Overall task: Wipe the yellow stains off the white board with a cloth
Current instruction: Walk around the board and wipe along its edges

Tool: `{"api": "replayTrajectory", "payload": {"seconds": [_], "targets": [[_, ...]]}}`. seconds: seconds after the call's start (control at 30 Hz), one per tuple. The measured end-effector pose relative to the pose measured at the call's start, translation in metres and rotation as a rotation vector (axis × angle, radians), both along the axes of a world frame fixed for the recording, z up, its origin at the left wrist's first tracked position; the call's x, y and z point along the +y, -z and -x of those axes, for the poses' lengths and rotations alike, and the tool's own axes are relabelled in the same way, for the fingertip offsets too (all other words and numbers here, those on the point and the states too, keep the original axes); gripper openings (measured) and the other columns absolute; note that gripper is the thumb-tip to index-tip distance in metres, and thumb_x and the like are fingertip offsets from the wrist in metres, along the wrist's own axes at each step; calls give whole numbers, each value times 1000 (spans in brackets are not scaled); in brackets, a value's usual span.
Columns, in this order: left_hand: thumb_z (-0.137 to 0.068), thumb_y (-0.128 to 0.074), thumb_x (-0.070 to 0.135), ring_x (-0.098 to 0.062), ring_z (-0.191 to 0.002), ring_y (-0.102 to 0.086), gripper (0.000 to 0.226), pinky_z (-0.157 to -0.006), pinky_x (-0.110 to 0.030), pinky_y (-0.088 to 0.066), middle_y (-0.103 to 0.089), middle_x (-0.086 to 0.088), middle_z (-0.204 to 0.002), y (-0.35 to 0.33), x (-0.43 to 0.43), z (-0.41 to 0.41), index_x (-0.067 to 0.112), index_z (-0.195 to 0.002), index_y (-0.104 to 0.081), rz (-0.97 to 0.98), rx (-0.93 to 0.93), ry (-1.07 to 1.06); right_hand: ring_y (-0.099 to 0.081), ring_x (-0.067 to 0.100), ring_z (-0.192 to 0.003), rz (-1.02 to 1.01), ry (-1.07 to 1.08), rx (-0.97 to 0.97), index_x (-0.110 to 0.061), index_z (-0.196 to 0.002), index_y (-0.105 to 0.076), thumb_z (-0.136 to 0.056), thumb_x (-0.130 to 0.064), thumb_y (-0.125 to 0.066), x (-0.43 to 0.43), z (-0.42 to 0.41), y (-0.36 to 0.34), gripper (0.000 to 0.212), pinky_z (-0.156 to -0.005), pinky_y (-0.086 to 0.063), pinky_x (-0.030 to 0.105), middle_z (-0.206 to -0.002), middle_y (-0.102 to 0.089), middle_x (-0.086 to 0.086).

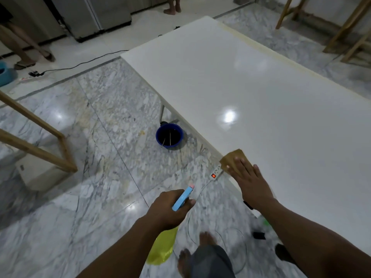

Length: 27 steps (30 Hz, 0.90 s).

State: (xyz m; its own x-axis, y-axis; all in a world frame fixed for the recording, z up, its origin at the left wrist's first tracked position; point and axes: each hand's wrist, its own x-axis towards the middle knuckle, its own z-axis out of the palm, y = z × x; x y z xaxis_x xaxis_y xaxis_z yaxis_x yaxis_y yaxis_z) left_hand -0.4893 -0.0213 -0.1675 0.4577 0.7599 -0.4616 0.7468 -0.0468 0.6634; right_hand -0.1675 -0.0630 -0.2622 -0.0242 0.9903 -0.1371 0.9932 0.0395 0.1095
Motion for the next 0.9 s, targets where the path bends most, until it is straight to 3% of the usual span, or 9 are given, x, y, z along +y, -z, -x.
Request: {"api": "replayTrajectory", "payload": {"seconds": [0.13,0.37,0.47,0.6,0.7,0.77,0.83,0.9], "targets": [[-100,-59,58,-19,-64,-56,39,-66,-40,-50,-56,6,-70,-5,-44,-36,32,-73,-48,-93,37,102,-12,32,-153,58,41,-2,-26,-156,-27,-69,-10,-73,-65,-24,-3,100,-115,-29,56,-167,-13,9],[-101,-61,54,-15,-60,-48,37,-62,-34,-41,-55,5,-68,-11,-130,-104,28,-77,-53,-150,0,133,-28,33,-148,-2,34,-1,-22,-149,-44,-59,4,-64,-176,-64,-10,96,-111,-25,54,-161,-31,12],[-101,-62,53,-14,-58,-48,38,-61,-33,-40,-54,6,-66,-6,-184,-137,28,-75,-51,-145,-15,108,-23,32,-150,-8,34,25,-23,-152,-38,-56,-2,-77,-240,-91,-12,106,-115,-27,56,-164,-24,10],[-99,-62,54,-17,-60,-49,40,-61,-33,-39,-53,4,-66,3,-278,-193,24,-74,-51,-107,-34,159,-17,32,-152,-6,26,-14,-25,-156,-27,-71,-2,-56,-350,-136,-17,93,-116,-21,54,-166,-17,9],[-101,-64,49,-15,-57,-47,42,-59,-31,-37,-48,6,-63,1,-339,-233,31,-69,-45,-81,-63,217,-16,33,-153,69,48,-14,-25,-158,-21,-80,-17,-70,-423,-162,-20,92,-116,-26,57,-167,-11,9],[-102,-65,47,-16,-59,-52,41,-60,-34,-46,-48,7,-63,-5,-372,-258,35,-69,-44,-73,-97,252,-14,33,-153,82,80,28,-26,-158,-18,-82,-15,-70,-463,-176,-21,93,-116,-30,58,-168,-7,8],[-100,-64,50,-26,-65,-65,36,-67,-47,-60,-51,7,-66,-11,-398,-276,35,-71,-47,-48,-115,260,-19,34,-152,146,132,106,-27,-157,-23,-74,-2,-66,-496,-189,-20,96,-113,-36,55,-167,-9,9],[-99,-63,50,-32,-71,-71,33,-72,-54,-62,-54,5,-68,-18,-415,-289,32,-74,-50,-41,-100,275,-38,35,-144,184,278,368,-27,-154,-30,-74,7,-58,-520,-191,-34,91,-104,-46,45,-164,-20,10]]}}
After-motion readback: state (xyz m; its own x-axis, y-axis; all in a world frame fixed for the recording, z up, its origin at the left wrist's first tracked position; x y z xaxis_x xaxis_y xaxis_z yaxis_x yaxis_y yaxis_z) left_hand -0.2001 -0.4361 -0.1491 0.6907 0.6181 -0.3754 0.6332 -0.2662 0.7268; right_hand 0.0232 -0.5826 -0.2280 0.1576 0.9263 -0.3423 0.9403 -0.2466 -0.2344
